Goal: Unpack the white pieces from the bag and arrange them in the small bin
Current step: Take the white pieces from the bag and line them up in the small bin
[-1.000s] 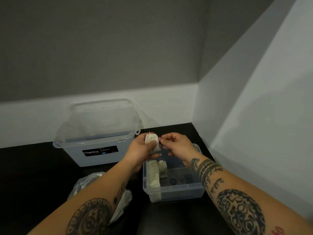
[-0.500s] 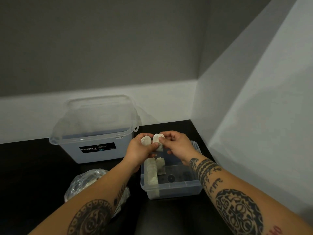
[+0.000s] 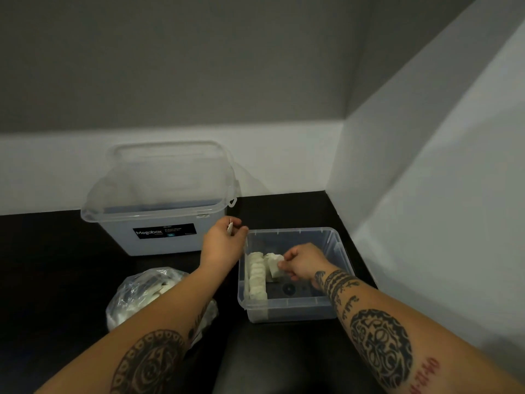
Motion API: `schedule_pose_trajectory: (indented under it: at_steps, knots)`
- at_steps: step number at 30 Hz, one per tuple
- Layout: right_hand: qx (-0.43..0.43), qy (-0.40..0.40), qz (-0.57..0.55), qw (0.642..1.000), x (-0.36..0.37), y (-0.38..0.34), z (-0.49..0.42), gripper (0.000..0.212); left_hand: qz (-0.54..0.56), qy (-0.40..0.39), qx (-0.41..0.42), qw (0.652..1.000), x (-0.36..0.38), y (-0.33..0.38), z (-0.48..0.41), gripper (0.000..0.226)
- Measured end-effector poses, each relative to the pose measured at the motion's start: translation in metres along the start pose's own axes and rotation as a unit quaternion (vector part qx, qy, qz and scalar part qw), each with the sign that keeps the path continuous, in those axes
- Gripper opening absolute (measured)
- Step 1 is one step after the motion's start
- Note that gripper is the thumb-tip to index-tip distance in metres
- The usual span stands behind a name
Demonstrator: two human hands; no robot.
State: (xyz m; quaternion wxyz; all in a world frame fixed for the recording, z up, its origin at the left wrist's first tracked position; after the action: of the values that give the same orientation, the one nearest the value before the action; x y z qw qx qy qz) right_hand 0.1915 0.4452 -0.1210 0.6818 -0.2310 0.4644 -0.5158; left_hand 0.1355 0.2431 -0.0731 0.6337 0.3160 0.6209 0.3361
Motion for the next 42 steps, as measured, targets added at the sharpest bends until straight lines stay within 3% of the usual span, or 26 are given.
schedule_pose_trajectory:
  at_steps: [3,7,16,26,31,35,39,42]
  knots:
    - [0.046,0.016,0.054,0.997,0.008,0.008,-0.011,0.014,-0.065,-0.037,-0.008,0.997,0.005,-0.012,0.002,0.033]
    - [0.047,0.020,0.164,0.985,0.019,0.004,-0.023,0.019,-0.070,-0.063,-0.028,0.995,0.009,-0.020,0.002,0.031]
    - [0.123,0.041,0.165,0.978,0.021,0.016,-0.030,0.022,-0.058,-0.073,-0.037,0.995,0.013,-0.020,0.006,0.034]
    - [0.083,0.051,0.233,0.968,0.015,0.019,-0.033,0.032,-0.039,-0.075,-0.038,0.996,0.008,-0.009,0.006,0.034]
    - [0.100,0.059,0.204,0.972,0.009,0.020,-0.028,0.038,0.005,-0.067,-0.036,0.997,0.008,0.000,0.006,0.034]
    - [0.059,0.085,0.217,0.971,-0.007,0.004,-0.022,0.047,0.111,-0.051,-0.054,0.991,0.009,0.008,0.007,0.029]
    - [0.010,0.067,0.115,0.991,-0.020,-0.026,0.003,0.025,0.211,-0.060,-0.051,0.974,0.015,0.028,0.012,0.022]
    - [-0.082,0.031,-0.018,0.996,-0.024,-0.052,0.022,0.017,0.219,-0.097,-0.017,0.971,0.021,0.045,0.016,0.025]
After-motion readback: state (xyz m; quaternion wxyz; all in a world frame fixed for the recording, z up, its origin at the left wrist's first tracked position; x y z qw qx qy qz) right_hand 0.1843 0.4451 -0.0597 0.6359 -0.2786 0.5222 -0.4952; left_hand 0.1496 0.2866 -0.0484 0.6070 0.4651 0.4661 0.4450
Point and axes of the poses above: each hand's wrist, its own z-axis away from the middle knuckle, its own x-axis out of the palm, y = z × x, the point moved 5 cm from there along -z, towards the middle knuckle, and after that the axes turned 5 degrees about -z, right-handed, at the moved point
